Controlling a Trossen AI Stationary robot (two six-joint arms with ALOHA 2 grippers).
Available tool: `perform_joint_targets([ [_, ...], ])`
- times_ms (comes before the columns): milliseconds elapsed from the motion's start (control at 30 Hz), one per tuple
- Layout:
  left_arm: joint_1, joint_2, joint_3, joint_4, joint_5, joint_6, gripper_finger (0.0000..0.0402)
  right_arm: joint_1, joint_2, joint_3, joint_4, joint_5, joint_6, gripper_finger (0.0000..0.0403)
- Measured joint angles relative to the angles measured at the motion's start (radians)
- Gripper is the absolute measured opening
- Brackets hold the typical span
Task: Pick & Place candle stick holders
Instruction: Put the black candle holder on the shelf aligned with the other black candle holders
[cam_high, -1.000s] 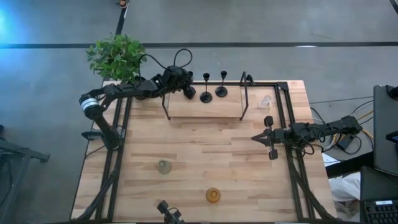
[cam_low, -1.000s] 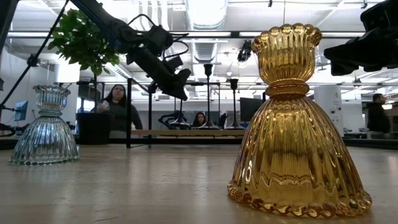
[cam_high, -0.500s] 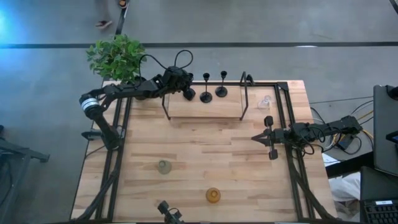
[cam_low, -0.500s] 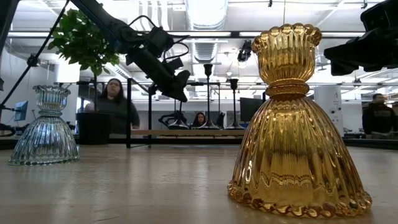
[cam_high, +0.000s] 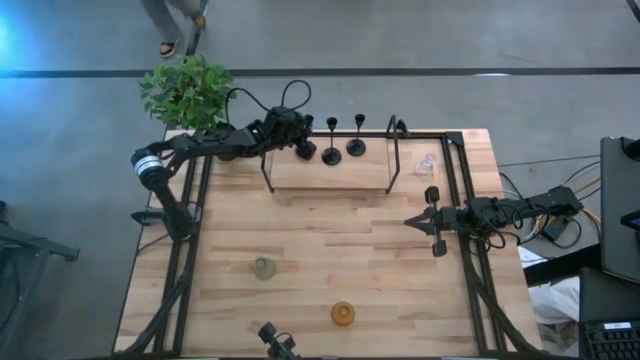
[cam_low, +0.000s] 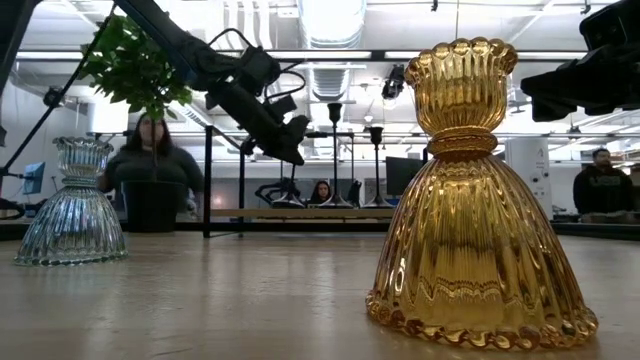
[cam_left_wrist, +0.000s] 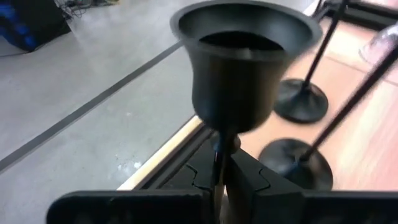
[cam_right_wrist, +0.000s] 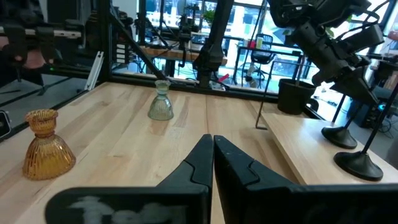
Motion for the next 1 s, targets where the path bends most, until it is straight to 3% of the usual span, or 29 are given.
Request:
perform_joint_targets([
  [200,0.0,0.026,-0.005,-0.016,-0.001,-0.016,0.0063,0.0,0.0,0.0,0.0,0.0,0.001,0.0008],
  [667,-0.001,0.022,-0.005,-0.013,-0.016,-0.03,0.0084,0.0,0.0,0.0,0.0,-0.001,0.002,0.0008],
  [1000,-0.002,0.021,-0.005,-0.054,-0.019,-0.029,0.0147,0.0,0.0,0.0,0.0,-0.001,0.0,0.0008],
])
